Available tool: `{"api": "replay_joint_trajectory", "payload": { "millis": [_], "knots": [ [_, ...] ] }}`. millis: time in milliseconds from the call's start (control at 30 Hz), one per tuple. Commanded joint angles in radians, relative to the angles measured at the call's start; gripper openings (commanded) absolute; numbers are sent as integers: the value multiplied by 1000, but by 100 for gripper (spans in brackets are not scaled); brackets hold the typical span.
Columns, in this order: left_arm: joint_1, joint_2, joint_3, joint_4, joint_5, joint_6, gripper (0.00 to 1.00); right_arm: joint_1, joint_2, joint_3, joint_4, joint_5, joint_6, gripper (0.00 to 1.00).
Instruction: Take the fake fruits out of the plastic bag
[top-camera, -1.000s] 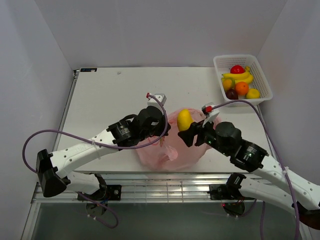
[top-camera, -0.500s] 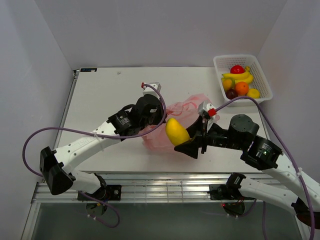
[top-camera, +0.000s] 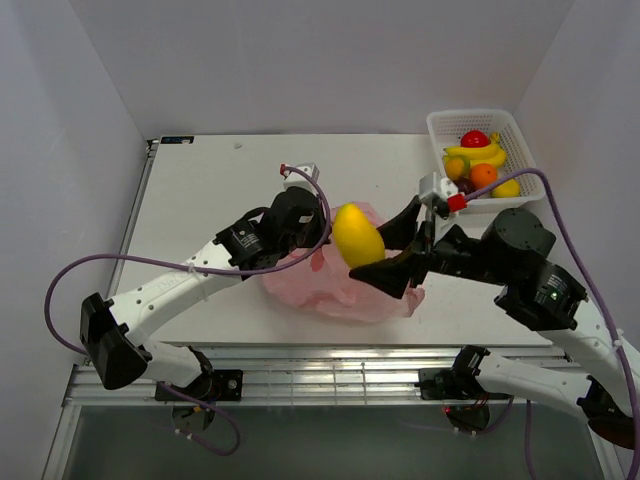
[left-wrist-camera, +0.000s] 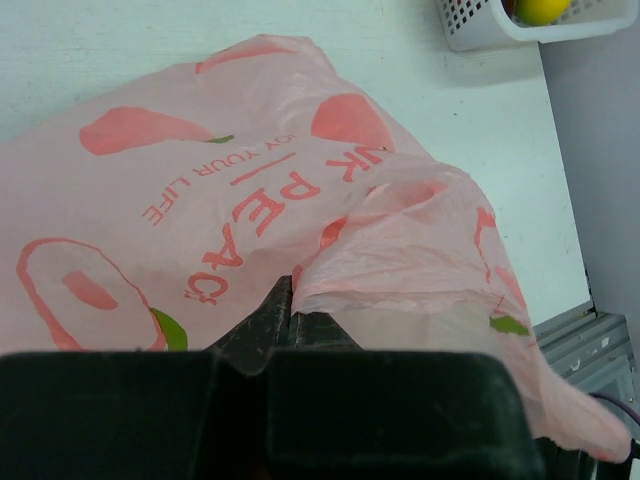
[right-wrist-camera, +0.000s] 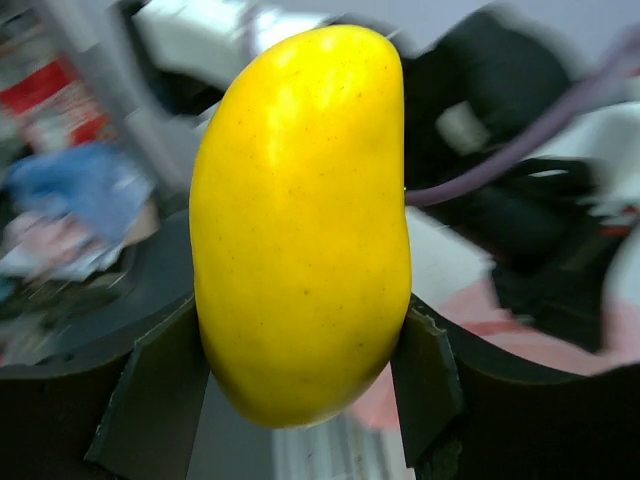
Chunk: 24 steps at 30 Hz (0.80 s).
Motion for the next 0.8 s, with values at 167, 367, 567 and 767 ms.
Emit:
{"api": "replay_joint_trajectory", "payload": {
  "millis": [167, 367, 567, 767],
  "knots": [
    [21, -35, 43, -73, -84, -35, 0, -29, 82, 153, -124, 1161, -184, 22],
    [93, 5, 63, -87, -40, -32, 0, -515, 209, 187, -120, 858, -203, 19],
    [141, 46, 115, -44, -44, 30, 0, -936, 488, 252, -27, 576, -206, 17],
    [179, 117, 198, -72, -83, 53, 0, -1097, 784, 402, 1, 505, -215, 22]
  ]
}}
